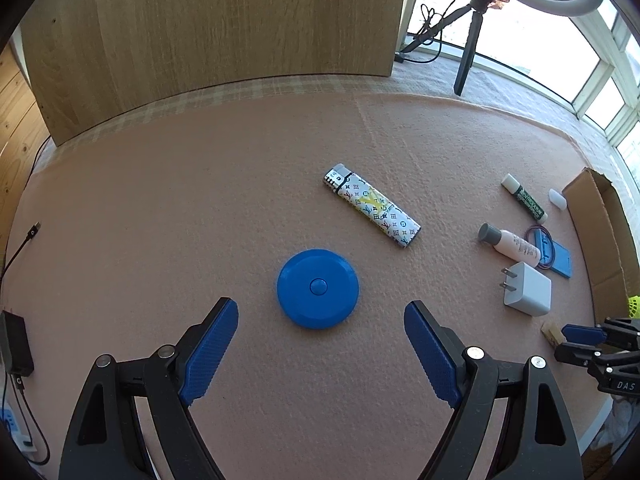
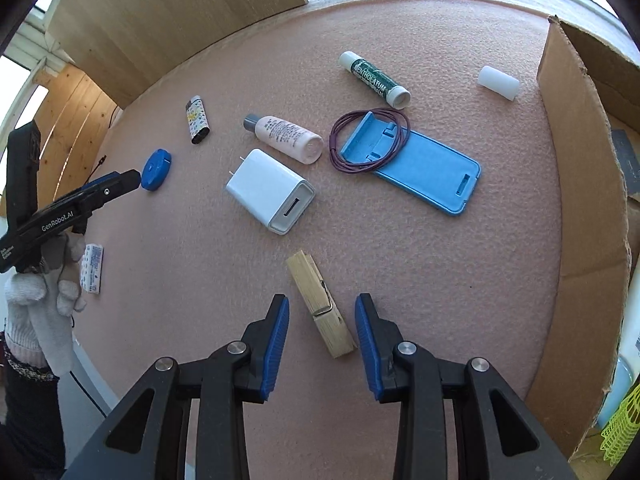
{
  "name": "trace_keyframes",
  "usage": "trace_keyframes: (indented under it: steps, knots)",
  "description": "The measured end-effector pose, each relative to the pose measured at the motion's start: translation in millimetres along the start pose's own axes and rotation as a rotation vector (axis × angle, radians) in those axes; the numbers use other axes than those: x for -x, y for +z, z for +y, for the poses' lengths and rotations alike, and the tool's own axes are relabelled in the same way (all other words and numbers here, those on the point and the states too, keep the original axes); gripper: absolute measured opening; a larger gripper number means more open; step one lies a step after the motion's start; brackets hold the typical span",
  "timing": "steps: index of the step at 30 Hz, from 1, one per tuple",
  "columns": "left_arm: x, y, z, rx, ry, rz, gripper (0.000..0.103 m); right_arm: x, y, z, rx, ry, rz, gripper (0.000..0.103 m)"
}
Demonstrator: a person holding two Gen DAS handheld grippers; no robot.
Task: Organize objects
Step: 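Close the right tool on the wooden clothespin while the left tool closes on the blue tape measure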
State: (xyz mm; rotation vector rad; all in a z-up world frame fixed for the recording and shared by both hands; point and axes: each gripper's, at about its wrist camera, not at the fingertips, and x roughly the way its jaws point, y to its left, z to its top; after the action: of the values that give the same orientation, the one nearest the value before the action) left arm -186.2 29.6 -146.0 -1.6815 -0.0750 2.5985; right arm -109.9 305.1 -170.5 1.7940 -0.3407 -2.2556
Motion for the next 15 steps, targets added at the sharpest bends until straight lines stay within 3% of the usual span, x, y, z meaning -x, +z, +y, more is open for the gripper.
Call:
trace_keyframes:
  steps: [7,15]
  knots:
    - [-20,5,-5,-0.021,0.051,0.027,0.088,0,-10,20,0.131,-0.163,-0.046,0.031]
    - [-33,8,-7,-0.019,0.078,0.027,0.085,-7,-12,35,0.205,-0.276,-0.079,0.031]
